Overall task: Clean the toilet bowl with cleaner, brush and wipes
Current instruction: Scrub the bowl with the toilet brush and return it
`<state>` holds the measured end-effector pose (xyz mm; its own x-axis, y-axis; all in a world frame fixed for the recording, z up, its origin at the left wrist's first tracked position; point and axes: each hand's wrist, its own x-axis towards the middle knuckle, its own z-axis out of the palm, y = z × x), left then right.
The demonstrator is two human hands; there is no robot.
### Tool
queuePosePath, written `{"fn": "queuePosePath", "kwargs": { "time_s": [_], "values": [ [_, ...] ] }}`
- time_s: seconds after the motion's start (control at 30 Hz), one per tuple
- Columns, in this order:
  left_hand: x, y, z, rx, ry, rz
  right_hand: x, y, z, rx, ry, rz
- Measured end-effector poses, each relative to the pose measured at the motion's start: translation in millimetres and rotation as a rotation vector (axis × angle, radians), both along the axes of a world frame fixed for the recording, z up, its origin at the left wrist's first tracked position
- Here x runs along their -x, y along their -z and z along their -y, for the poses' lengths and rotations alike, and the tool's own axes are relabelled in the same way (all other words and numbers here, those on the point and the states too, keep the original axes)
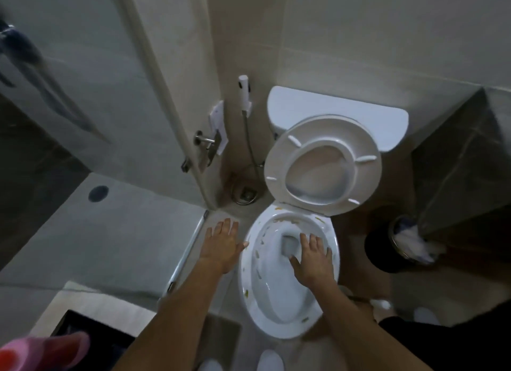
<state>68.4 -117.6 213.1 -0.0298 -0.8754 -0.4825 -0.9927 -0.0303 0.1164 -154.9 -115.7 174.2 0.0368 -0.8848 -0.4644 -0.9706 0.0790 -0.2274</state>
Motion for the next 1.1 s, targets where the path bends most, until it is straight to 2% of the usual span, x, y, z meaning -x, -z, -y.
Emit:
{"fn": "queuePosePath", "kwargs": {
  "time_s": [0.17, 0.53, 0.77, 1.1],
  "values": [
    [35.7, 8.8, 28.1, -0.021, 0.137, -0.022, 36.6, 6.6, -3.6, 0.002, 0.114, -0.035],
    [99.8, 23.4, 93.4, -0.045, 0.539, 0.052, 88.6, 19.4, -33.5, -0.058, 0.415, -0.144],
    [161.0, 21.0, 130.8, 0.090, 0.797, 0.051, 111.5, 36.2, -47.3, -0.120, 0.537, -0.139],
    [258.0, 14.2, 191.2, 0.234, 1.038, 0.145, 151.1, 80.7, -38.4, -0.120, 0.556, -0.147]
  ]
}}
